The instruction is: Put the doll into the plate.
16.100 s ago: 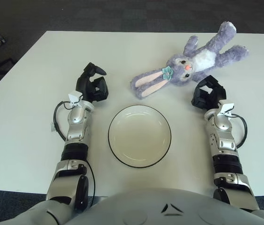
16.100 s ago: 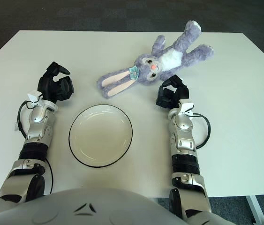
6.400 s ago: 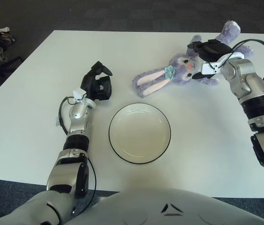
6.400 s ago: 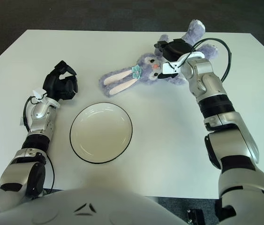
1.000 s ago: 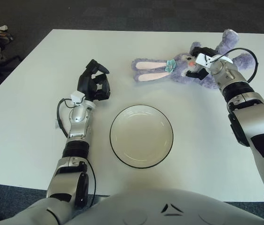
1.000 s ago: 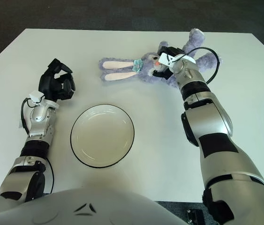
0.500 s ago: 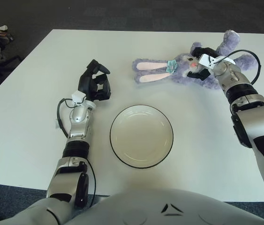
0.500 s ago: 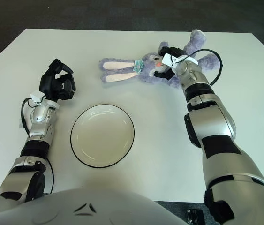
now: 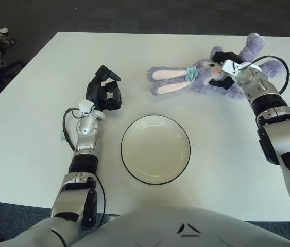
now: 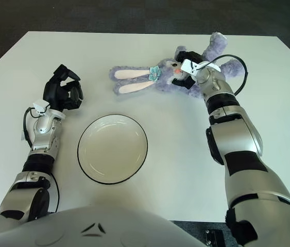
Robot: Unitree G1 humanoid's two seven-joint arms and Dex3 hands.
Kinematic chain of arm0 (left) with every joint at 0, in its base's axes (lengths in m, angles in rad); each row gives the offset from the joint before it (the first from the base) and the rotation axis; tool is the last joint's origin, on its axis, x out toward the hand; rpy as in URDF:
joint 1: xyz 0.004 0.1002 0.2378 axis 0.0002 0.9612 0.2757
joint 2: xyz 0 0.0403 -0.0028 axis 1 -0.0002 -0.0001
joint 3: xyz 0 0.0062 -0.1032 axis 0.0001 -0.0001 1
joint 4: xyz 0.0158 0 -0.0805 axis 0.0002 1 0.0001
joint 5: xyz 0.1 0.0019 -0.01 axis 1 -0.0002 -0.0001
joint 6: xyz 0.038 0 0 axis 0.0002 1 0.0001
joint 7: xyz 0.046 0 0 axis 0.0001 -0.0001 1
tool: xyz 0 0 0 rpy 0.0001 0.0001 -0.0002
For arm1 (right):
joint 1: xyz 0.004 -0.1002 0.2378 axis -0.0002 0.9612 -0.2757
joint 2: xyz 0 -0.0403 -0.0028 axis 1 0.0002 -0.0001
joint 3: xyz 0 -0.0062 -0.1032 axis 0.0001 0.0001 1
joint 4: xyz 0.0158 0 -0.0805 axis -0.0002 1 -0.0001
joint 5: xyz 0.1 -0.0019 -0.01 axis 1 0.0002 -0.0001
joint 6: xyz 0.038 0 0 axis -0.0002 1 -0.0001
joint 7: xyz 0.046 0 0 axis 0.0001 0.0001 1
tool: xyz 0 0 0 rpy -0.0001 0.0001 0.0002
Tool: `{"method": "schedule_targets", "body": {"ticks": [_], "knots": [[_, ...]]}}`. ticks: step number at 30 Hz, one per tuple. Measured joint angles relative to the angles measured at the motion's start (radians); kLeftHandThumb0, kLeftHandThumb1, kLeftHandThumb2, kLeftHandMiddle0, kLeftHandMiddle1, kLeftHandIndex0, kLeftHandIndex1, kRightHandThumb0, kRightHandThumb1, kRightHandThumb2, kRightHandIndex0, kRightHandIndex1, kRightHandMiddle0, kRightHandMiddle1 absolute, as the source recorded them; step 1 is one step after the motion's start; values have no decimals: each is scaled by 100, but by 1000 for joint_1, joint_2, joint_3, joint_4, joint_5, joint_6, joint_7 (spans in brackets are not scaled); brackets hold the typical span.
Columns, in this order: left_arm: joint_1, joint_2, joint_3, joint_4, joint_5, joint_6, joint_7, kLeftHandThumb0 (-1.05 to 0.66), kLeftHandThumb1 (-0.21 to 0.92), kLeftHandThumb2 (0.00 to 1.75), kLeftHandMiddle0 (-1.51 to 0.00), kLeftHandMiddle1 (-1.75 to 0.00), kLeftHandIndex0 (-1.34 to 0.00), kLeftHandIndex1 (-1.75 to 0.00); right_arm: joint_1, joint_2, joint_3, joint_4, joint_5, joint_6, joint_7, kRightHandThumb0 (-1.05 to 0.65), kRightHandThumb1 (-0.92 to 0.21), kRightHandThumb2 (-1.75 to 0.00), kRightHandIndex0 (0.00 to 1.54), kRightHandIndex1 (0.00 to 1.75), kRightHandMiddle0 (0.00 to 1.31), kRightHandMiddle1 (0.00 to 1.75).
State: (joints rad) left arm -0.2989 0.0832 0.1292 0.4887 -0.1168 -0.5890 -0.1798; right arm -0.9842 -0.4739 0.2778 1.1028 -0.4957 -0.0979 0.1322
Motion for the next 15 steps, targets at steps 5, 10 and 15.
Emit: {"method": "schedule_targets", "body": {"ticks": [5,10,15], "knots": [[0,0,0,1,3,5,3,-46,37,124,-111,-175,-56,-175,56,-32,-11,-149,8,50,53,58,-9,-160,80,175,103,175],[0,1,0,3,2,9,4,-46,38,123,-111,-175,-56,-175,96,-53,-16,-252,10,86,84,58,-8,-160,81,175,102,175],[0,1,1,0,-3,13,4,-46,38,124,-113,-175,-56,-175,143,-66,-56,-327,50,80,100,58,-8,-160,81,175,102,175]]}}
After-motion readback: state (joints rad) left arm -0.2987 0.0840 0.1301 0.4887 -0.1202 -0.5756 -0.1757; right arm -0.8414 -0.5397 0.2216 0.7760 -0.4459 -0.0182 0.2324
